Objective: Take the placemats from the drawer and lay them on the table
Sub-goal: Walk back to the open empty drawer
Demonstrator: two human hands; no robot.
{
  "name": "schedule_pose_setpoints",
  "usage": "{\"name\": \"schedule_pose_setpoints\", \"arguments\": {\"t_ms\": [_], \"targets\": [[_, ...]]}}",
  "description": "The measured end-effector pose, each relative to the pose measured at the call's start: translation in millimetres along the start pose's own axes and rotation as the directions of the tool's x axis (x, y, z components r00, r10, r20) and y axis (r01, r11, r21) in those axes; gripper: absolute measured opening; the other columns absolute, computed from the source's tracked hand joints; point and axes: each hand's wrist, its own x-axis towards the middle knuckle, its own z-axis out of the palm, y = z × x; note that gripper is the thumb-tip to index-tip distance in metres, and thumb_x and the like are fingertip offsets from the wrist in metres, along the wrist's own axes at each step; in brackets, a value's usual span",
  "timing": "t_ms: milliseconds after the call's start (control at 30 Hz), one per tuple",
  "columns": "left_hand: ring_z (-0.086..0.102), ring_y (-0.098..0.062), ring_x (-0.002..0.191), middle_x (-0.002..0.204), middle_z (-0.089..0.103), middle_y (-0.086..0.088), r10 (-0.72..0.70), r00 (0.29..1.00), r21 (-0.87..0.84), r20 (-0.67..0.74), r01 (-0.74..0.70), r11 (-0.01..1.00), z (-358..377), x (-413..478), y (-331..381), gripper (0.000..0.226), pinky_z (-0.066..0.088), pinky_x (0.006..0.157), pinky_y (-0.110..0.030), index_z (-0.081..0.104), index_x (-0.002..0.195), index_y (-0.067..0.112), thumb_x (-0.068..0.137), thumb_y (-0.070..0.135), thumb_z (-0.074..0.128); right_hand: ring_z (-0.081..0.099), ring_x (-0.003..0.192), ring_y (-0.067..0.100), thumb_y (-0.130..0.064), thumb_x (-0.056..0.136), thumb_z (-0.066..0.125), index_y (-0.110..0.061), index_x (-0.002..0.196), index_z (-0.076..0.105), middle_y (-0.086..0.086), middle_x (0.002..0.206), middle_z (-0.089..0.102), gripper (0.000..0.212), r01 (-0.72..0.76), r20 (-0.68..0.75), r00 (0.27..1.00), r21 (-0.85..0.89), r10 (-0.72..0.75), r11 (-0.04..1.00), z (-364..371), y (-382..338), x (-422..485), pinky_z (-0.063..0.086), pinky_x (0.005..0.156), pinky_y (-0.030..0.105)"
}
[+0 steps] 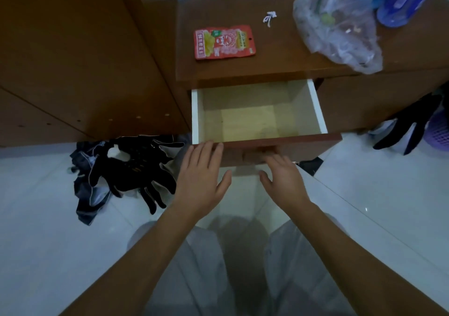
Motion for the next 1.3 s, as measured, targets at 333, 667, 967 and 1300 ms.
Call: {"name": "schedule_pose_setpoints", "arguments": {"t_ms": [333, 667, 967, 1300], "targets": [[0.04, -0.033, 0.135, 0.14, 0.05, -0.017, -0.008, 0.964, -0.06, -0.267, -0.008, 0.998, 58, 18, -3, 0.059, 0.029, 0.115, -0.053, 0.05, 0.141, 0.004, 0.097, 0.043, 0.046, 0.056, 0.087, 0.02, -0.019, 0.087, 0.069, -0.021, 0.093, 0.073, -0.006, 0.089, 0.065, 0.007, 0.126, -0.372, 0.918, -0.054, -0.137, 0.991, 65, 46, 33, 0.032, 0.083, 0.033], [0.044, -0.026, 0.125, 0.137, 0.053, -0.009, -0.018, 0.966, -0.041, -0.259, 0.008, 0.999, 45, 68, -24, 0.057, 0.042, 0.104, -0.042, 0.053, 0.14, 0.01, 0.098, 0.047, 0.04, 0.053, 0.081, 0.018, -0.016, 0.085, 0.074, -0.019, 0.088, 0.073, -0.004, 0.087, 0.066, 0.004, 0.199, -0.353, 0.912, -0.057, -0.207, 0.978, 55, 39, 86, 0.04, 0.07, 0.031], [0.037, -0.025, 0.14, 0.153, 0.043, -0.008, -0.108, 0.974, -0.013, -0.201, 0.108, 0.994, 50, 101, -53, 0.067, 0.034, 0.114, -0.043, 0.04, 0.149, 0.016, 0.099, 0.056, 0.024, 0.051, 0.078, 0.02, -0.014, 0.086, 0.067, -0.021, 0.084, 0.069, -0.003, 0.082, 0.062, 0.007, 0.104, -0.323, 0.938, -0.084, -0.126, 0.991, 51, 35, 169, 0.043, 0.068, 0.035], [0.048, -0.029, 0.132, 0.146, 0.05, -0.011, -0.1, 0.985, 0.065, -0.142, 0.11, 0.992, 62, 119, -86, 0.062, 0.039, 0.105, -0.045, 0.049, 0.143, 0.016, 0.098, 0.054, 0.027, 0.048, 0.079, 0.018, -0.013, 0.088, 0.065, -0.02, 0.085, 0.065, -0.004, 0.085, 0.059, 0.008, 0.092, -0.346, 0.93, -0.11, -0.125, 0.99, 59, 40, 194, 0.041, 0.069, 0.035]]}}
